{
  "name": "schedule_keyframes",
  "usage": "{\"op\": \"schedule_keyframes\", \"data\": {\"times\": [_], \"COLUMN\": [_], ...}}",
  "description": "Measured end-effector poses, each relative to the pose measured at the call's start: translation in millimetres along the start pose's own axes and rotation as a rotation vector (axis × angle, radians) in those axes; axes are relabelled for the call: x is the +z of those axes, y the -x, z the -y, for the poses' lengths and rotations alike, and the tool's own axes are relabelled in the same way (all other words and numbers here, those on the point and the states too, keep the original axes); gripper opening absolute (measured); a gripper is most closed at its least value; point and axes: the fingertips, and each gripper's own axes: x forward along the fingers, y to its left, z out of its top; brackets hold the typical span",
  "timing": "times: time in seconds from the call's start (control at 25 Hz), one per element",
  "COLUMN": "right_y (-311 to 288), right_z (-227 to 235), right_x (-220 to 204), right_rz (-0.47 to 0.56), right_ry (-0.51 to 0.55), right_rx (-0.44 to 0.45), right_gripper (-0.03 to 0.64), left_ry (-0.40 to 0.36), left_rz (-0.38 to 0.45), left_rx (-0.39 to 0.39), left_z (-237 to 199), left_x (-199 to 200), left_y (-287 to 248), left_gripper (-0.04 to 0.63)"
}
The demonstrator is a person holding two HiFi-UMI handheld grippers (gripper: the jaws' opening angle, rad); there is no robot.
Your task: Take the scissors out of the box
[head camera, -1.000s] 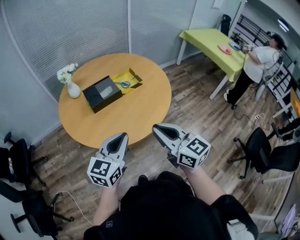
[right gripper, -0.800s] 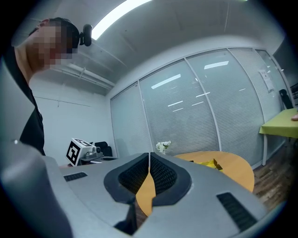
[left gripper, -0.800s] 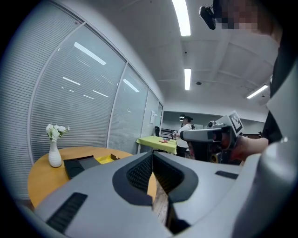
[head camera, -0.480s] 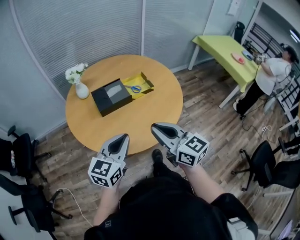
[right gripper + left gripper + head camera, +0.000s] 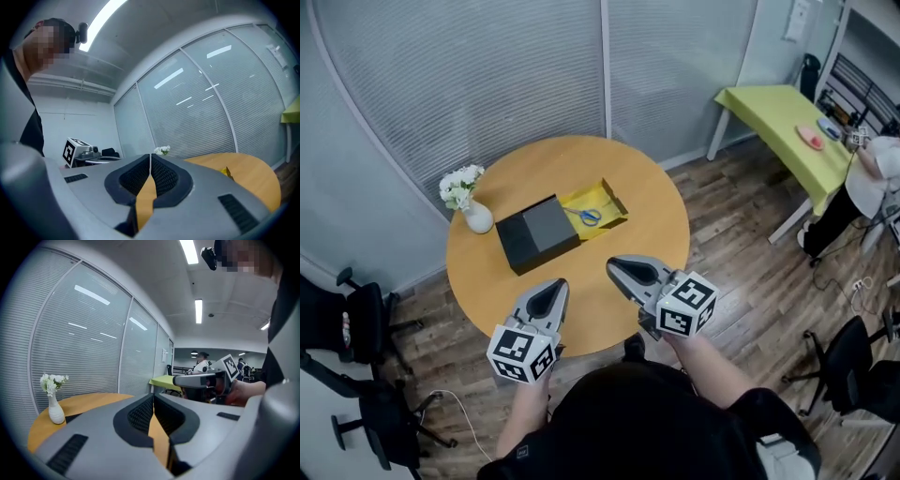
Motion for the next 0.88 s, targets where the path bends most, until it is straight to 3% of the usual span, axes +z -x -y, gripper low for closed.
{"op": "schedule_keyframes", "data": {"times": [0.4,0.64,0.88], "right_y": [-28,-55,-85], "right_z": [114,155,182], "right_x": [9,-3,-22], "right_rz": [-0.079,-0.137,-0.222], "right_ry": [-0.024,0.006,0.032], "right_rx": [0.064,0.074,0.053], "right_gripper": [0.038,0.038,0.038], "left_ry": [0.004,0.018,0.047], "left_rz": [-0.003,-0.041,-0.049], "left_rx": [0.107,0.174,0.175], "left_z": [-31,-53,-85], "left_x": [23,16,4], "left_y": [-97,-109,-116], "left_gripper": [0.015,0.015,0.015]}}
